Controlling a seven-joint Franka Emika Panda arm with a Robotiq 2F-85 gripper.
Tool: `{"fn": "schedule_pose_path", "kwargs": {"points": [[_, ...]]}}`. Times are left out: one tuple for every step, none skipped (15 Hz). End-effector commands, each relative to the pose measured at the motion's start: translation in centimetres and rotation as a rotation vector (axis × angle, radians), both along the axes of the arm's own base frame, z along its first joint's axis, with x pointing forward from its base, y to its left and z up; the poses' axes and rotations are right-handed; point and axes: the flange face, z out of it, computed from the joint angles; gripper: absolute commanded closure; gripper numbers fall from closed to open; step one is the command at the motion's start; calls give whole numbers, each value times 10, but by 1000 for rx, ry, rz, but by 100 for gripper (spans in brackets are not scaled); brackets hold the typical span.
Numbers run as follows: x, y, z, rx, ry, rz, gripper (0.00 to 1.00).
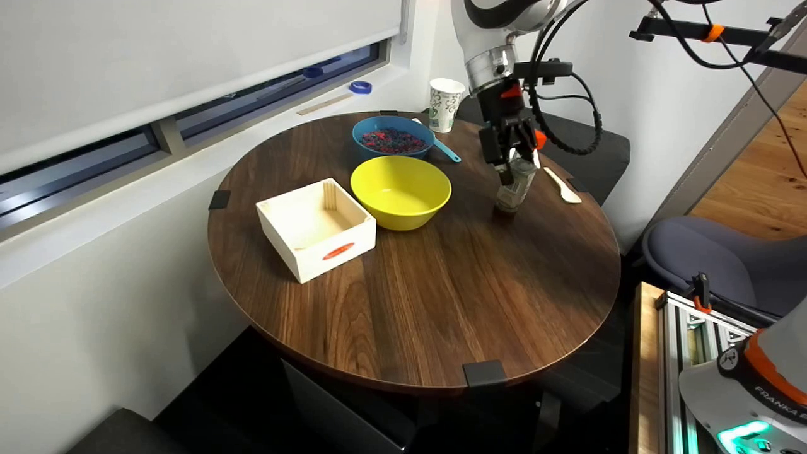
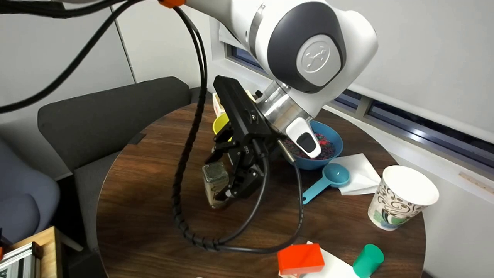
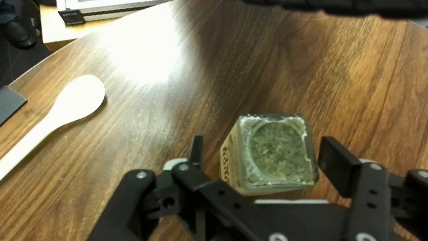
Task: Turn the salt bottle upright
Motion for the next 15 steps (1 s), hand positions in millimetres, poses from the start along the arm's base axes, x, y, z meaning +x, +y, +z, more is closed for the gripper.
{"fn": "schedule_pose_path", "kwargs": {"points": [[-5, 3, -5, 12, 19, -6, 42], [-6, 3, -6, 11, 20, -6, 51], [-6, 3, -6, 10, 22, -5, 58], [-6, 3, -6, 9, 22, -4, 67], [-6, 3, -6, 8, 22, -4, 73], [-6, 4, -5, 4, 21, -10, 77], [-6, 5, -4, 4, 22, -20, 77], [-6, 9, 0, -6, 14, -18, 77], [-7, 13, 2, -18, 7, -15, 77], [-7, 19, 7, -37, -6, -11, 77], [-8, 24, 11, -55, -19, -6, 77], [-9, 33, 16, -72, -37, -6, 77], [-10, 42, 20, -82, -52, -3, 77], [-11, 53, 25, -104, -74, 6, 77], [-12, 60, 29, -129, -100, 9, 77]]}}
